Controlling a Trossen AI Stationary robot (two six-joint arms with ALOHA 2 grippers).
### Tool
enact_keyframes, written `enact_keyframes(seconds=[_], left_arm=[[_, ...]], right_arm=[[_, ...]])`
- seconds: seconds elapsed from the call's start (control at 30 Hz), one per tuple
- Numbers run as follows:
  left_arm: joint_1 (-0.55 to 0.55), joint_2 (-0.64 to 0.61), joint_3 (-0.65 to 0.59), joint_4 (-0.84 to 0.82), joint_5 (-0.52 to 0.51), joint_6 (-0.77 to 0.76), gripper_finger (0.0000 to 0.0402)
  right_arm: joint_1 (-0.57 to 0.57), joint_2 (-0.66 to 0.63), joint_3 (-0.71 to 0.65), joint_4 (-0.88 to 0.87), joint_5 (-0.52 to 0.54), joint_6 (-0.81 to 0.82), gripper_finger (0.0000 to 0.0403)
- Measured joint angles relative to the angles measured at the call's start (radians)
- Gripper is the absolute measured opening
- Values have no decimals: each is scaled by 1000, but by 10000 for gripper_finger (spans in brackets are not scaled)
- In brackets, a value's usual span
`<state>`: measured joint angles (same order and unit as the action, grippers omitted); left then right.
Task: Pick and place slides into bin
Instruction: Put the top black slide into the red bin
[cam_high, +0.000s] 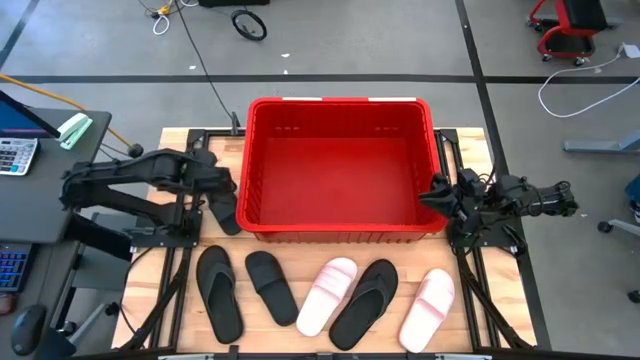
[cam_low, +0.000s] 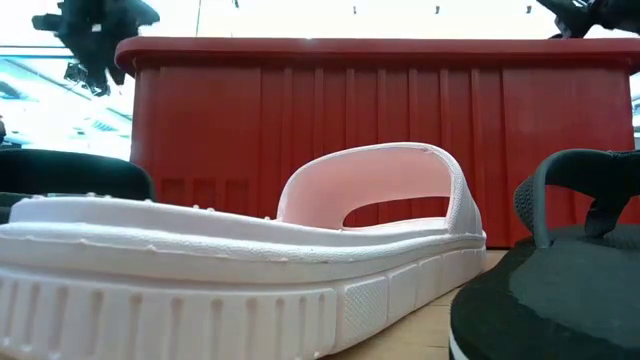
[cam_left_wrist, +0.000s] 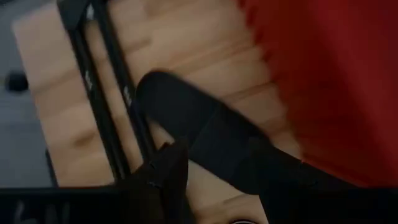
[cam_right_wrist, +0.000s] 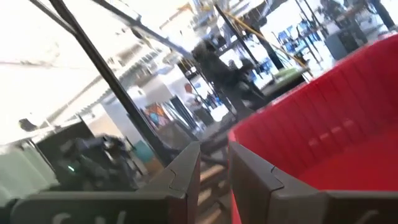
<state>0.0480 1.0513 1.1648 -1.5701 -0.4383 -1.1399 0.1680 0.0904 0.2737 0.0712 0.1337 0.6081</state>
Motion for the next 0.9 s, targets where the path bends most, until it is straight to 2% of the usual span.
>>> enact_keyframes(seconds=[0.13,0.3,0.47,0.6,0.77,0.9], left_arm=[[74,-33,-62,-3,37,107,172],[182,-33,-162,6,113,293,172],[277,-30,-293,155,223,489,172],[356,-30,-405,276,275,620,172],[454,-30,-499,384,328,751,172],[509,-31,-507,411,398,810,172]], right_arm=[[0,21,39,32,1,-46,89],[-3,129,182,33,10,-159,89],[-2,331,385,22,6,-308,89],[-2,521,569,-148,-62,-378,89],[-3,747,763,-302,-56,-378,89],[-2,896,892,-397,-57,-377,92]])
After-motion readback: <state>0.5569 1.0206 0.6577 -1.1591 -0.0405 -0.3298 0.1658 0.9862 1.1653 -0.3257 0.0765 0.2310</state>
